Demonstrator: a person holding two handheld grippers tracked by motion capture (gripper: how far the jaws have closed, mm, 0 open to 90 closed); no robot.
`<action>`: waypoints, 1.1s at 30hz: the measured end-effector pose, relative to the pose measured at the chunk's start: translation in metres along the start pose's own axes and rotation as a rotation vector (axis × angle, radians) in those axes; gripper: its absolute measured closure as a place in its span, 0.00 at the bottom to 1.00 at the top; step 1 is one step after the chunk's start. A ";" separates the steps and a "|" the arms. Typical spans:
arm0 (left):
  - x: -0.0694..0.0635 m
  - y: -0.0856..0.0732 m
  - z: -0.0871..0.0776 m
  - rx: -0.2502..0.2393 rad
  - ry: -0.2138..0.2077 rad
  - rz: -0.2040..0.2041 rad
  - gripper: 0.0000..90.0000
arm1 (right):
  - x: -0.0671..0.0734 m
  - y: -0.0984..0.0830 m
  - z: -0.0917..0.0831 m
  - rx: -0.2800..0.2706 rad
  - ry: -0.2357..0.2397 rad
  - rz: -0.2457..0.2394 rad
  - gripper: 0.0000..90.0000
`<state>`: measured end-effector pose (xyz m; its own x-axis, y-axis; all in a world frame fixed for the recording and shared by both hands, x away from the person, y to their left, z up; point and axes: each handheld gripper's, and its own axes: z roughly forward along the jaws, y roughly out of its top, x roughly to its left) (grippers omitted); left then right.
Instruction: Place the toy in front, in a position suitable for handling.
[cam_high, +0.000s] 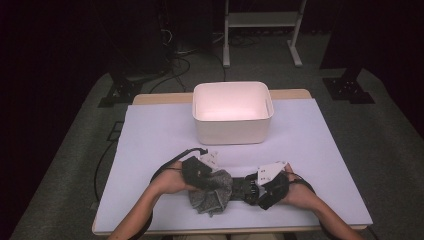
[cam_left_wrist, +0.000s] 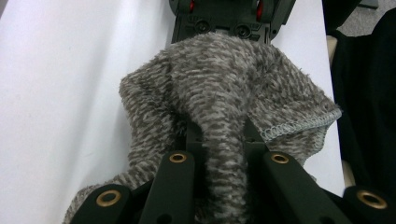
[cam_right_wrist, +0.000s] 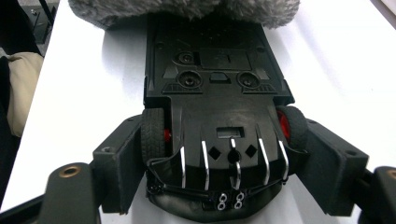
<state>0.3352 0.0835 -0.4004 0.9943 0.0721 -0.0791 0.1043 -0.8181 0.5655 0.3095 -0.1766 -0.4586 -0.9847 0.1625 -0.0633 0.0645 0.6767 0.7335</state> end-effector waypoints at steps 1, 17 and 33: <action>0.000 0.002 0.000 -0.001 -0.005 0.005 0.89 | 0.000 0.000 0.000 0.001 0.001 0.004 0.25; -0.010 0.060 0.038 -0.003 -0.059 0.142 0.89 | 0.000 0.000 0.000 0.003 0.002 0.014 0.25; -0.014 0.075 0.051 0.006 -0.080 0.157 0.89 | 0.001 -0.002 0.001 -0.003 0.006 0.030 0.25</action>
<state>0.3282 -0.0081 -0.3992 0.9932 -0.1022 -0.0560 -0.0521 -0.8193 0.5709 0.3082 -0.1769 -0.4608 -0.9832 0.1785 -0.0377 0.0934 0.6697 0.7367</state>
